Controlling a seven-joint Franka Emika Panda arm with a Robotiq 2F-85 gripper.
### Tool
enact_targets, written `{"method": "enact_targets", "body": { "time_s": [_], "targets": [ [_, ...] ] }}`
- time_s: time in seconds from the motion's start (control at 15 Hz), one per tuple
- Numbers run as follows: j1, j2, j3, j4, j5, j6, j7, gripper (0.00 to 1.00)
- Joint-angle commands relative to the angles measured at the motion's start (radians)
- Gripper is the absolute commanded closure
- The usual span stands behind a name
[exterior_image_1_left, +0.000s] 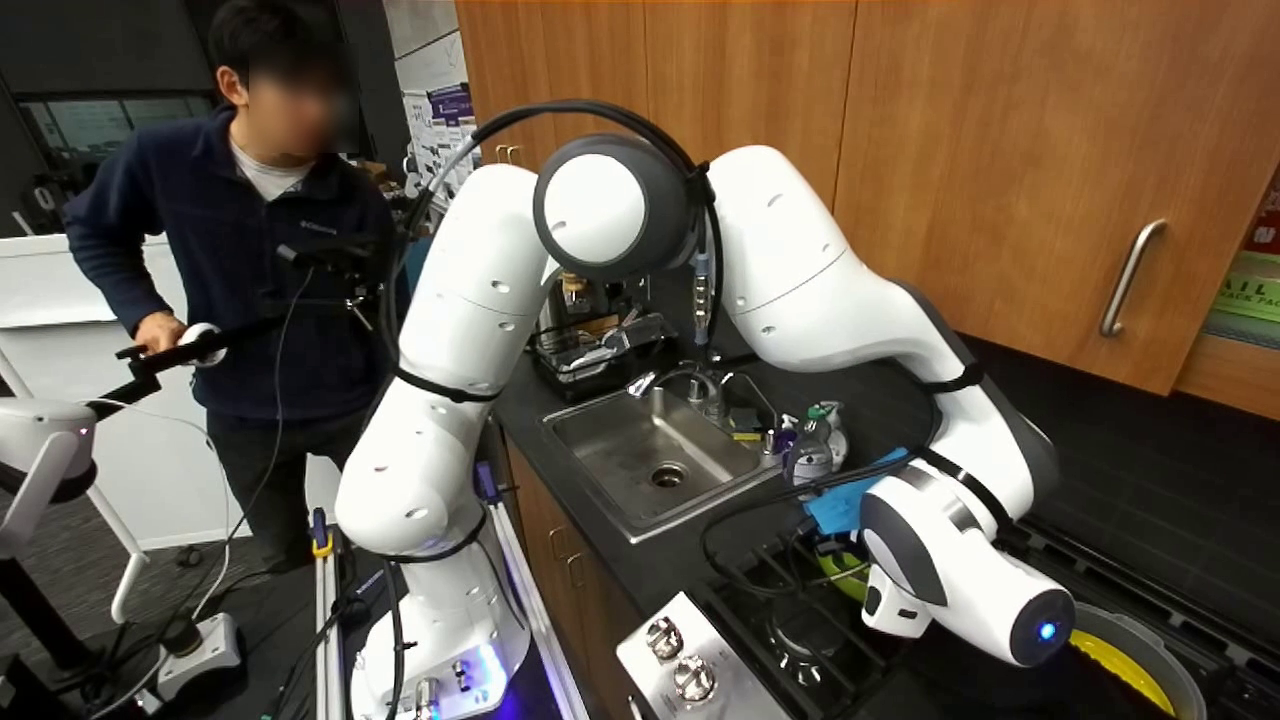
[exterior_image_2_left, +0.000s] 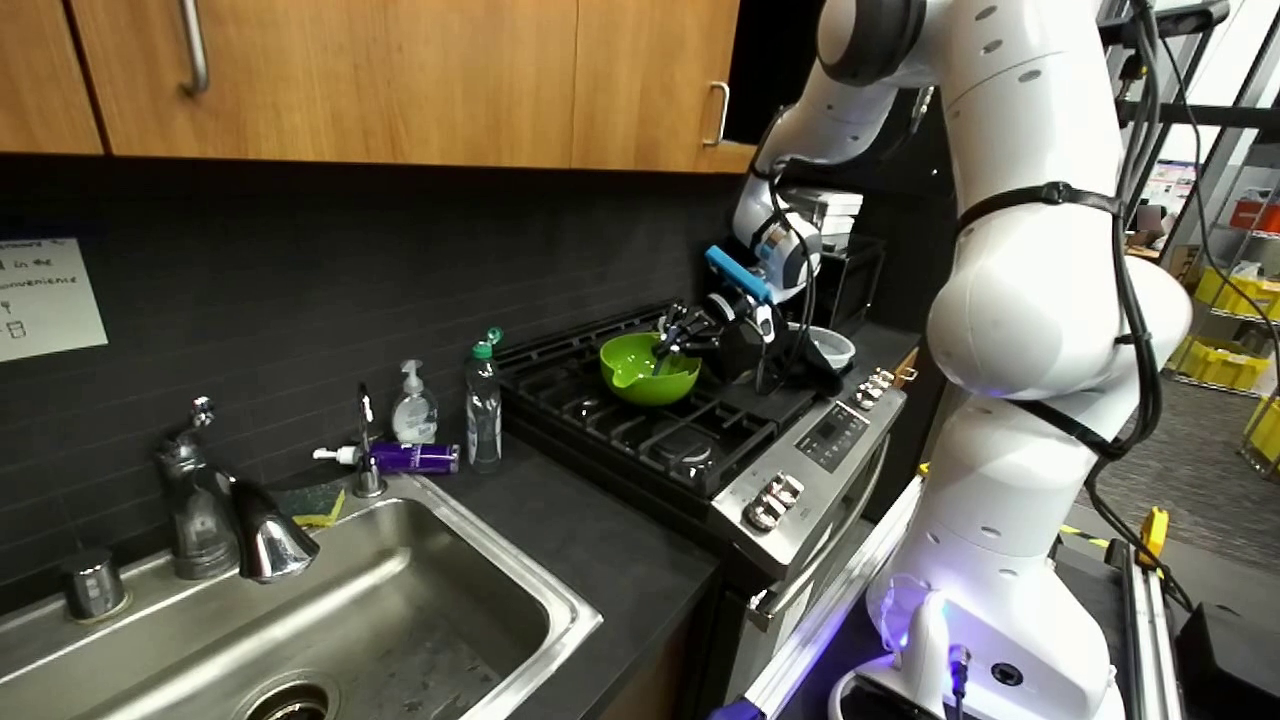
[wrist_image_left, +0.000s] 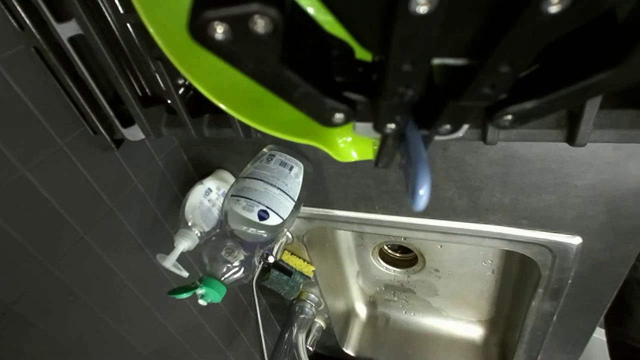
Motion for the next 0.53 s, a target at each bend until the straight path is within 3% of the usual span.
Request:
{"method": "enact_targets", "body": {
  "time_s": [0.0,0.47],
  "targets": [
    [0.006,0.017,0.0,0.017,0.0,0.012,0.039,0.99],
    [-0.006,0.032,-0.01,0.019,-0.003,0.013,0.061,0.99]
  ]
}}
